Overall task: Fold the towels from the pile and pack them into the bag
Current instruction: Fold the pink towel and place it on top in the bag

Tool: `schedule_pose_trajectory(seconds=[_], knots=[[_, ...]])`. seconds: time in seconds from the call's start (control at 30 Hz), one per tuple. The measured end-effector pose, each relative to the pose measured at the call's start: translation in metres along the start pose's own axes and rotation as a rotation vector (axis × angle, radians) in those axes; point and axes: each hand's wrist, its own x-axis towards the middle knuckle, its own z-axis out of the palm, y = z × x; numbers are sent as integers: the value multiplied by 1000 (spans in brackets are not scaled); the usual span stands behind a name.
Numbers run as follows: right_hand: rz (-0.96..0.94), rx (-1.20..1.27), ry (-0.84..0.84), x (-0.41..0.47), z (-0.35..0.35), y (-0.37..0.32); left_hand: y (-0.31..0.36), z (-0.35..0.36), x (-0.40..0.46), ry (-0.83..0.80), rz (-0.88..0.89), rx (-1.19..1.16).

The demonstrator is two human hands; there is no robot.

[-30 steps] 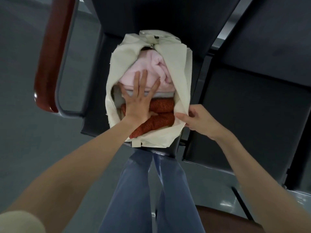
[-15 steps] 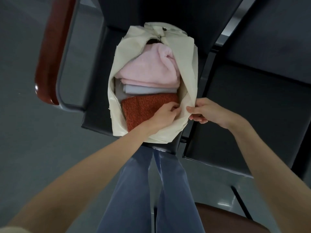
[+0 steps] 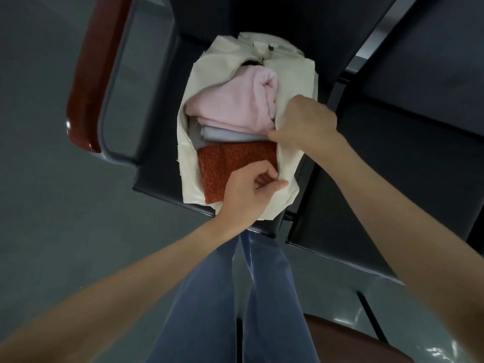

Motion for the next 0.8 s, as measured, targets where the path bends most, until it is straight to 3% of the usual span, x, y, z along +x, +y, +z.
schedule_pose_trajectory(seconds=[0.1, 0.27, 0.4, 0.53, 0.6, 0.7, 0.8], knots=[[-24, 31, 30, 1, -11, -2, 3, -15, 14, -125, 63, 100], [-29, 112, 282, -3, -21, 10, -11, -43, 85, 219, 421, 647], [-74, 263, 423, -11, -13, 18, -10, -39, 130, -52, 366, 1006], [-92, 399, 455, -11, -7, 16, -10, -11, 145, -183, 327, 1242], [-107, 395, 424, -7, -8, 14, -6, -8, 153, -240, 338, 1217], [-129, 509, 386, -3, -10, 13, -4, -32, 164, -304, 379, 966], [-121, 627, 329, -5, -1, 6, -14, -68, 138, -139, 384, 662]])
